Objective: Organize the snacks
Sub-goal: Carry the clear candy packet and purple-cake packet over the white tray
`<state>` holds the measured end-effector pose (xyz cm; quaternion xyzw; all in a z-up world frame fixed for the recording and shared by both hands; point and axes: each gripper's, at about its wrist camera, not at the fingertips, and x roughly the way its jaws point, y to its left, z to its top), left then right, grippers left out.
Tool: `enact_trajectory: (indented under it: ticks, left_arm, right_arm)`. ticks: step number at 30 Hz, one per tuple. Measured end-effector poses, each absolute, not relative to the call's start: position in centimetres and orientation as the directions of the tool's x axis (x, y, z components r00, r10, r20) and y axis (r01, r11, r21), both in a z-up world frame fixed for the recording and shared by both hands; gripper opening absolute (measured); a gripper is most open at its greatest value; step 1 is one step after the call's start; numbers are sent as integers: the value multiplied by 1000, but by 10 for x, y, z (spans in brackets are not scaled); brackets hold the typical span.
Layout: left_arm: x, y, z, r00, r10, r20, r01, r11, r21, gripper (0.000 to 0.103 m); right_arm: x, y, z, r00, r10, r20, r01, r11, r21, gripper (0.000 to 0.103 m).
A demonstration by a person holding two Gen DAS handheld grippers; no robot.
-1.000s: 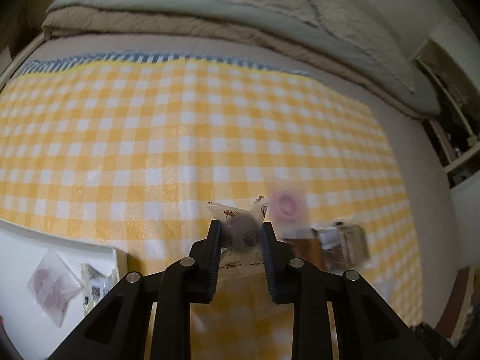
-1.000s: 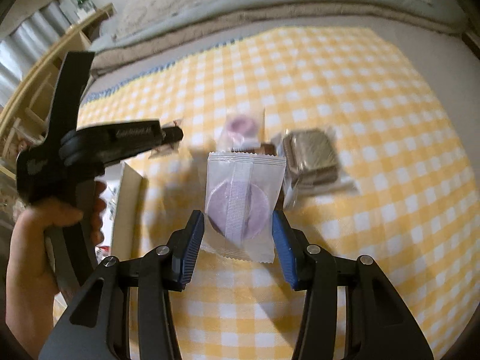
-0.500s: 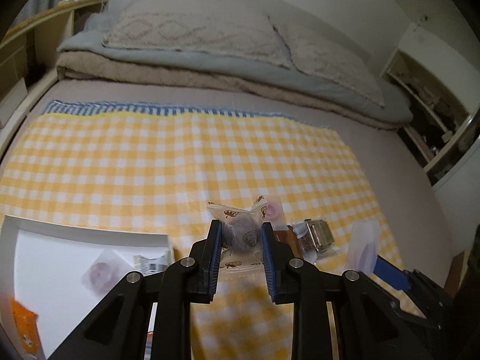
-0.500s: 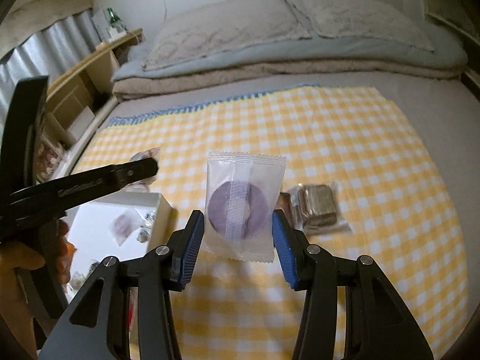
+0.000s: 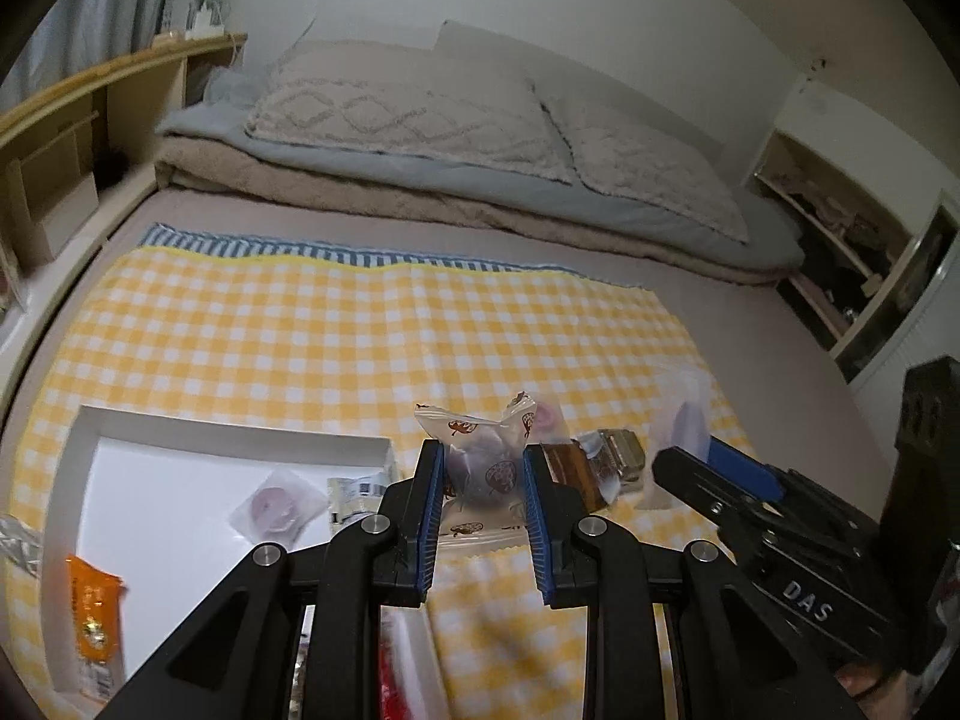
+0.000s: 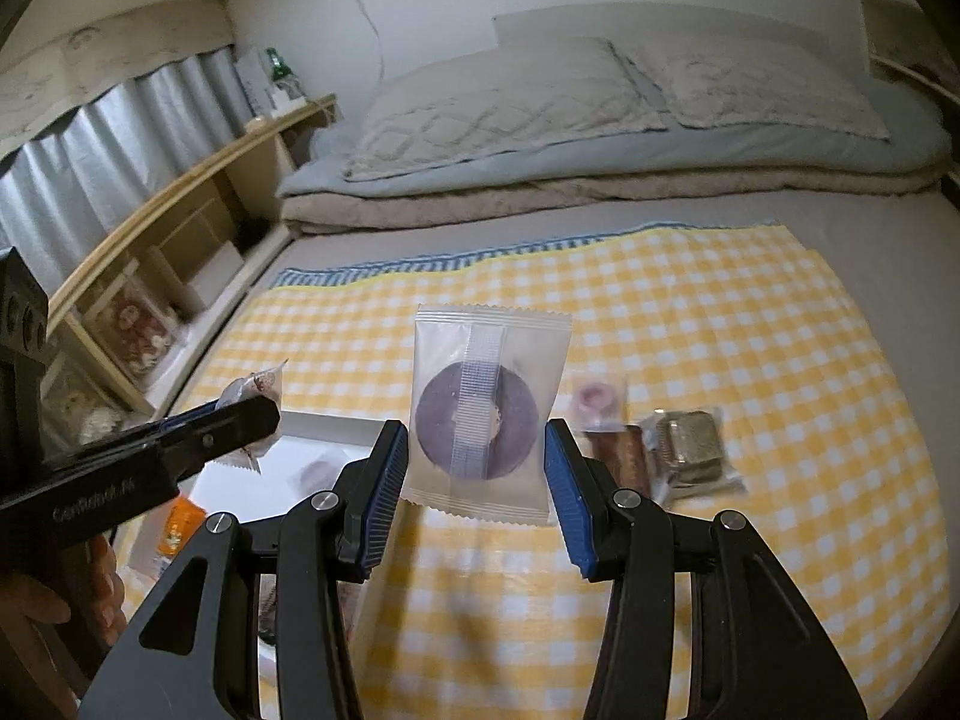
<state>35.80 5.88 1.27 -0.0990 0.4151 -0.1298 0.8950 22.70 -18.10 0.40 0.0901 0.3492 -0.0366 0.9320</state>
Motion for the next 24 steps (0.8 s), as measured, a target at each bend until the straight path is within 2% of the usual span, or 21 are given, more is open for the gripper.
enact_trajectory:
  ticks: [10,24]
  left_arm:
    - [295,119,39,673,-246,-697,119,967,-226,25]
    - [266,204,31,627,-181,-758,3,973,-231,25]
  right_arm:
    - [227,-138,4,753,70,-654,35,989,146,47]
    - [251,-58,-22,684,177,-708,-94,983,155,48]
